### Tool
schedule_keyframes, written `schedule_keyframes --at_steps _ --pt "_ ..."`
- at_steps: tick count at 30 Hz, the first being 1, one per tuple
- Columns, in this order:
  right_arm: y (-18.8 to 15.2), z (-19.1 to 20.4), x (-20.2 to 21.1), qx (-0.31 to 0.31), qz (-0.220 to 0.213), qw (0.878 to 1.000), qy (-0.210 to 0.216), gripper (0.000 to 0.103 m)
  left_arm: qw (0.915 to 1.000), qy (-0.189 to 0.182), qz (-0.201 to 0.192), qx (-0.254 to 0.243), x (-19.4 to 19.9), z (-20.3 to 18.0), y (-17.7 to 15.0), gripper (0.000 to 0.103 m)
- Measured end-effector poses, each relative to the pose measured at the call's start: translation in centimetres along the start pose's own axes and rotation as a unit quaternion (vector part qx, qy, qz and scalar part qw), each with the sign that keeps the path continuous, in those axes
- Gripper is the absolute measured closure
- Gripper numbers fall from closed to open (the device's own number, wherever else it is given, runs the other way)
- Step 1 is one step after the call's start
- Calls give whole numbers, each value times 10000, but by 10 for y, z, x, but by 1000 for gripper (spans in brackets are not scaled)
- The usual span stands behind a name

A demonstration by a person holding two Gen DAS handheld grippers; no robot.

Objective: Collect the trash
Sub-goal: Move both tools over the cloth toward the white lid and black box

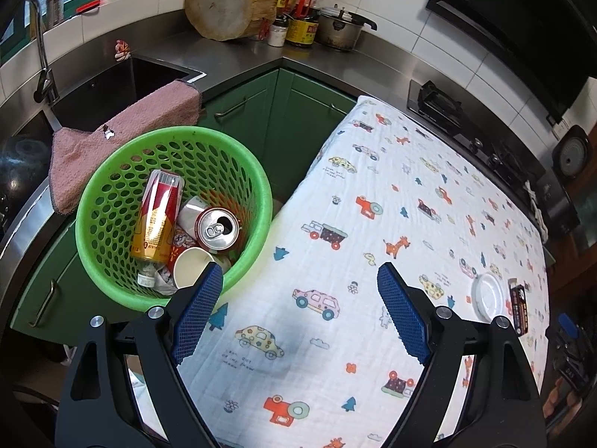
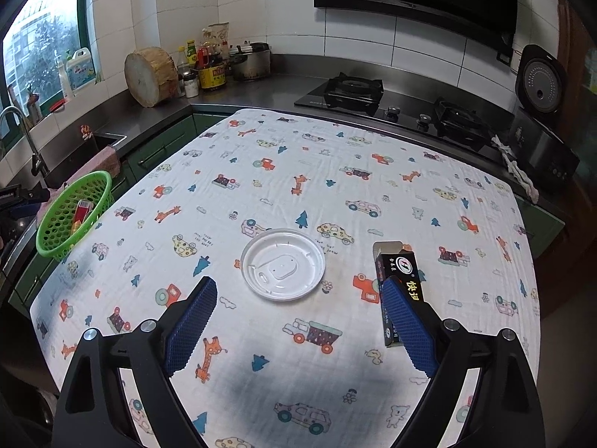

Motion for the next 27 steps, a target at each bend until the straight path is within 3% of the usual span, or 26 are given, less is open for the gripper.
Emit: schedule_keyframes --at_steps 27 --pt "-27 -58 -5 -228 236 9995 -41 16 9989 -202 77 -412 4 -79 -16 19"
Point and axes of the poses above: each gripper's, at about its wrist camera, not at the fingertips, and x roughly against the way its jaws point, z to its left, y to its top, the point moved 9 cm from there along -x, roughly the way its jaws point, and after that the axes turned 8 degrees about y, right-handed, at the moved point
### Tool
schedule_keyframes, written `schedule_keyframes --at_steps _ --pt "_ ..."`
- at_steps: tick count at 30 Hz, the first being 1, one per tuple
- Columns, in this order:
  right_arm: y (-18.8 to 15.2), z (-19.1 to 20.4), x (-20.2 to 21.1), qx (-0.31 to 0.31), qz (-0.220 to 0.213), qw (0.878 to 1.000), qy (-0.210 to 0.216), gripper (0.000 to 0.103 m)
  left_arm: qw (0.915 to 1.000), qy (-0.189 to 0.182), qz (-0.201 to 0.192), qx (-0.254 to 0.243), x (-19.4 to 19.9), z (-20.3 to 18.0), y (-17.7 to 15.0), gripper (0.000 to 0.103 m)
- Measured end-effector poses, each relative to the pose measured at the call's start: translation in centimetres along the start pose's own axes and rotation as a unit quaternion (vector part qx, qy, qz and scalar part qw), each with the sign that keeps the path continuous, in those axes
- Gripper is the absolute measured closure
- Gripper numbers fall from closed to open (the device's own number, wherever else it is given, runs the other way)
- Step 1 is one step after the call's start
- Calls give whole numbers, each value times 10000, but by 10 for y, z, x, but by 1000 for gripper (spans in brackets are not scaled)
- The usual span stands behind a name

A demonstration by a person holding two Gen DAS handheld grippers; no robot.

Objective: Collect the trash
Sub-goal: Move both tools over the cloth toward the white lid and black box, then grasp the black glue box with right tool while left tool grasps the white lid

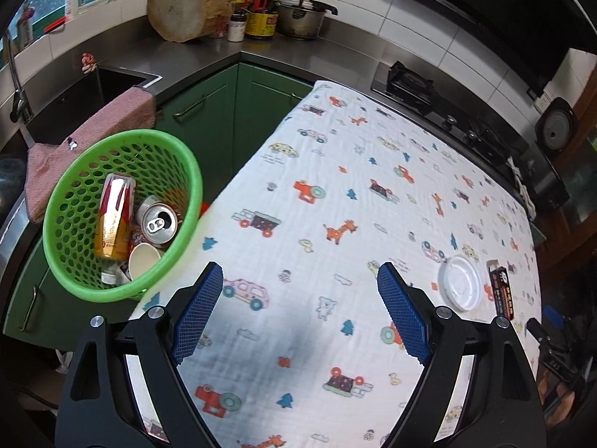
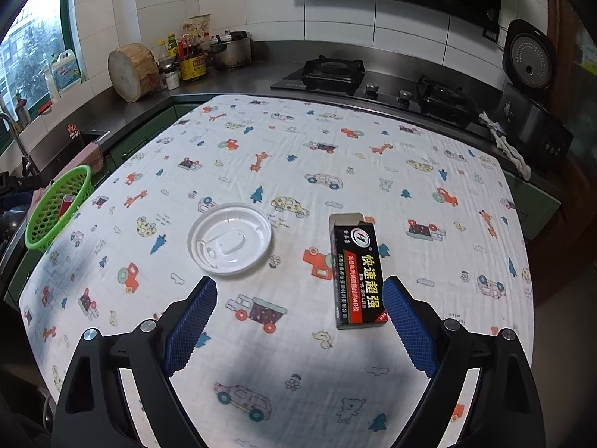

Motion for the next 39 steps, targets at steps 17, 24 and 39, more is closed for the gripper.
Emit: schedule_keyframes --at_steps 17,24,39 --pt "-7 -43 -44 -177 435 9989 -81 16 9984 -370 202 -387 -17 -64 -9 19" --pt "-3 -53 -68 -301 618 9976 35 23 9939 -585 282 -896 -26 -111 -21 19" --pt "-9 -71 -98 -328 944 9950 -6 50 9670 -1023 590 -2256 -64 -204 -71 7"
Point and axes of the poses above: each gripper's, at about its wrist camera, not at the fingertips, and x roughly against the way its jaws point, z to its left, y to its top, the point moved 9 cm from there along -x, roughly the way its jaws point, and after that the axes turned 8 degrees about y, right-handed, at the moved point
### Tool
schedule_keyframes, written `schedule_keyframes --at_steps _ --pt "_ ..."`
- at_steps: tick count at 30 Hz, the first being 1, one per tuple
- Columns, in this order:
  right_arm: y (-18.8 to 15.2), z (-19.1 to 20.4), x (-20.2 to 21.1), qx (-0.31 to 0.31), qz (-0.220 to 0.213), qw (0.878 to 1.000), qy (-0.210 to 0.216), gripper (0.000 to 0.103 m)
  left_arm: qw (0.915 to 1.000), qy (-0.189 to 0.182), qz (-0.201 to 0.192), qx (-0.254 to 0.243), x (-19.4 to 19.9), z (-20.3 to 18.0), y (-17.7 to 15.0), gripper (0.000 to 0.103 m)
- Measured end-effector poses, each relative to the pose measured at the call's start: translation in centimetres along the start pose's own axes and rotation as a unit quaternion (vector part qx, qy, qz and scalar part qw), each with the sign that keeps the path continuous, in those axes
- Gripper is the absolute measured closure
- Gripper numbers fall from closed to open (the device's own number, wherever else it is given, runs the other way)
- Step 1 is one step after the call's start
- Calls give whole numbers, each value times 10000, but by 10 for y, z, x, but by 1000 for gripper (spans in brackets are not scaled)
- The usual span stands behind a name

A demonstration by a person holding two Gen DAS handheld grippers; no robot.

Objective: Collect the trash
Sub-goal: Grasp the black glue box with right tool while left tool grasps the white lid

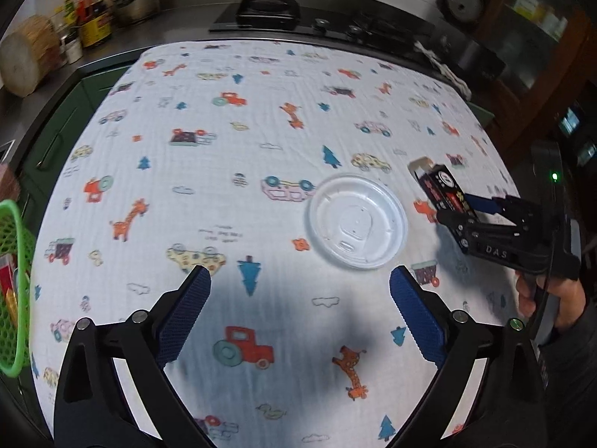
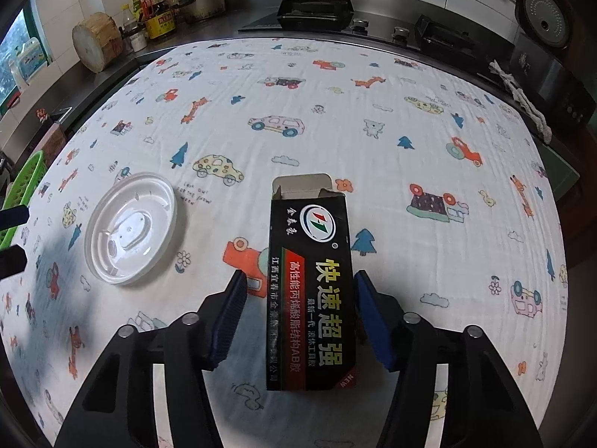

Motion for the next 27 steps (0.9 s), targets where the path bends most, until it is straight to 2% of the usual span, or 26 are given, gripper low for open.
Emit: schedule_keyframes --at_steps 4,11,18,27 --pt "-4 -5 2 -63 -22 10000 62 60 9994 -110 28 -313 -12 -18 1 6" --pt "-11 -11 13 -124 -74 9998 127 60 9947 -263 -66 -988 -27 -51 5 5" --pt "-17 -18 23 -160 -133 9997 123 60 9873 -168 -190 -1568 -37 -74 10 5" --pt "-21 -19 23 -163 -133 9996 164 60 9834 -158 -142 -1800 -52 -82 17 5"
Point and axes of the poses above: each gripper's, at about its wrist camera, not at the fingertips, and x roughly against the way its jaws point, z to its left, y to its top, the point moved 9 cm from there along -x, roughly the way its jaws point, and after that the axes turned 8 degrees about y, right-handed, at the moved point
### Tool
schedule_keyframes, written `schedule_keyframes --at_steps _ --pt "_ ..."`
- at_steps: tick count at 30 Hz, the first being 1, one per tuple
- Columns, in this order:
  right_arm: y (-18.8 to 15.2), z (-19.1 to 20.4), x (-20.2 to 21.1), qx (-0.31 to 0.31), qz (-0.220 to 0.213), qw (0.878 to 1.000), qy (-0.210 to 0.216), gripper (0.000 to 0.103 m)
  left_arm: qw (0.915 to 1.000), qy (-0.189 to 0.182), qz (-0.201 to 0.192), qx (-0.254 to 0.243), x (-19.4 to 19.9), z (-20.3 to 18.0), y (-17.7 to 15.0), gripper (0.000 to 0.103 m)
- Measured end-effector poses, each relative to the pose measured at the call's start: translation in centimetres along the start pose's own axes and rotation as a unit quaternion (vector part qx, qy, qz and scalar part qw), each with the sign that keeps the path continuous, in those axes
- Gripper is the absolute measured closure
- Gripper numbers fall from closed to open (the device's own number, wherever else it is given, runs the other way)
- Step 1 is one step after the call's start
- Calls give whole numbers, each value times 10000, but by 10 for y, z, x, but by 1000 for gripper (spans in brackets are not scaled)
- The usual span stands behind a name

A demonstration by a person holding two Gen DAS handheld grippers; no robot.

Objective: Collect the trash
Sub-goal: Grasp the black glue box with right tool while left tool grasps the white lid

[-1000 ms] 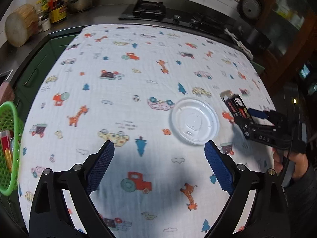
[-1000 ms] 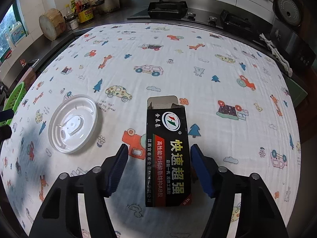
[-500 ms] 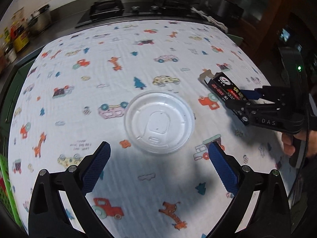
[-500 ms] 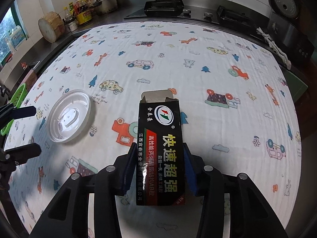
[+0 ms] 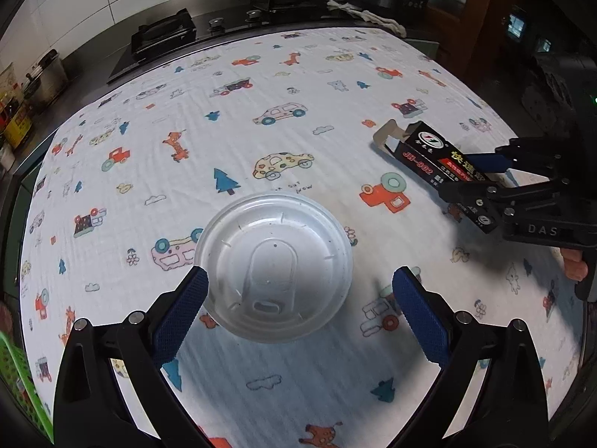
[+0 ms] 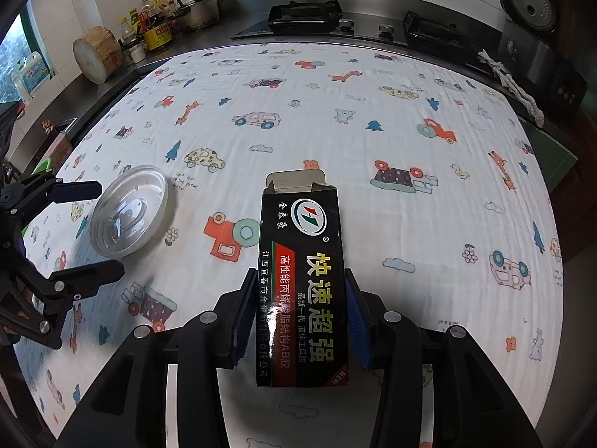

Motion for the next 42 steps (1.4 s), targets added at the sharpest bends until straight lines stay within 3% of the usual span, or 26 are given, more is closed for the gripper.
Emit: schedule_keyframes --at_steps 13,18,30,34,42 --pt "1 7 -6 62 31 10000 38 60 9986 -314 179 396 -18 16 3 5" --pt "1 10 -5 77 41 10000 37 60 9976 -487 24 488 -14 17 6 5" --pt "-1 14 -6 93 44 9999 72 60 9982 -508 -37 326 -6 13 6 5" --pt "-2 14 -8 76 48 9999 103 60 9998 -165 -88 104 -6 15 6 5" --pt "-2 15 -9 78 27 9999 145 60 9999 -139 43 69 -19 14 2 5"
Point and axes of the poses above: each gripper's, at about its wrist camera, not at the fingertips, and x roughly against the way its jaws point, z to its left, y to its top, the point moved 9 cm from there along -x, roughly the way its jaws point, and after that the axes turned 8 degrees about y, right-handed, at the moved point
